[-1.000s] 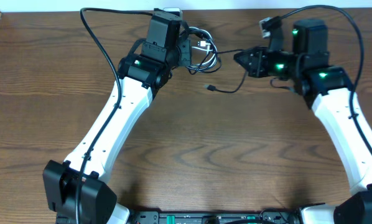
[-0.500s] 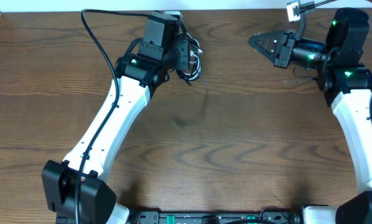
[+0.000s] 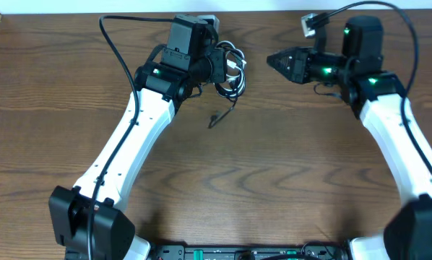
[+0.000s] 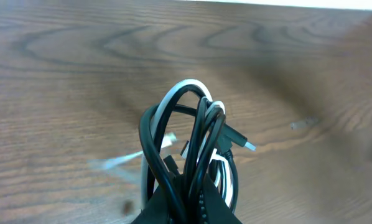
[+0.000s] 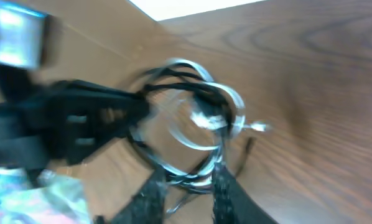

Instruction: Untangle cables

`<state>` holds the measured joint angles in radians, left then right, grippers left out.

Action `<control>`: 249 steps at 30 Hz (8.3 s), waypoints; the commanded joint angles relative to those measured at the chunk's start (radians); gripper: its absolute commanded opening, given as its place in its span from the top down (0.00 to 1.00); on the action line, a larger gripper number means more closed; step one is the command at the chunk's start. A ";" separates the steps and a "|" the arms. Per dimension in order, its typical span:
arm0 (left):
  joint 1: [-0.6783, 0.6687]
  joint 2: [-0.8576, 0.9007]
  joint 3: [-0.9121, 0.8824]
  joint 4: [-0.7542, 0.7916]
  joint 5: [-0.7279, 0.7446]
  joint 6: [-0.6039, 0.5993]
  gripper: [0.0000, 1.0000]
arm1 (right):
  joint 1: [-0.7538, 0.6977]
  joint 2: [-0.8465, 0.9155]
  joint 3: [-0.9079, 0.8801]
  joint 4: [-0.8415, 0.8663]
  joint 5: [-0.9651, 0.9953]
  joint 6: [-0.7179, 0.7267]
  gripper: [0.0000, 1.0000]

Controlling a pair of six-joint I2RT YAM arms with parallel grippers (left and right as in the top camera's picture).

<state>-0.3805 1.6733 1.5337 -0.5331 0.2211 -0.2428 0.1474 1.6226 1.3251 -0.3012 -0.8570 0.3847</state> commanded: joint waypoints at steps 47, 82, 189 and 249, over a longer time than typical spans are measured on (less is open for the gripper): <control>0.184 0.088 0.014 -0.012 0.833 0.282 0.93 | 0.000 0.127 0.003 0.138 -0.498 -0.309 0.59; 0.099 0.092 0.014 -0.002 0.649 0.151 0.93 | 0.144 0.127 0.003 0.226 0.078 0.015 0.73; 0.117 0.086 0.015 0.114 0.628 -0.141 0.92 | 0.166 0.220 0.003 -0.107 0.798 0.161 0.96; -0.126 0.360 0.014 -0.077 0.211 0.087 0.93 | 0.066 0.285 0.003 -0.159 0.566 0.036 0.81</control>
<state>-0.4824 2.0312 1.5227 -0.6033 0.4385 -0.2058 0.2062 1.9091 1.3376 -0.4606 -0.2821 0.4393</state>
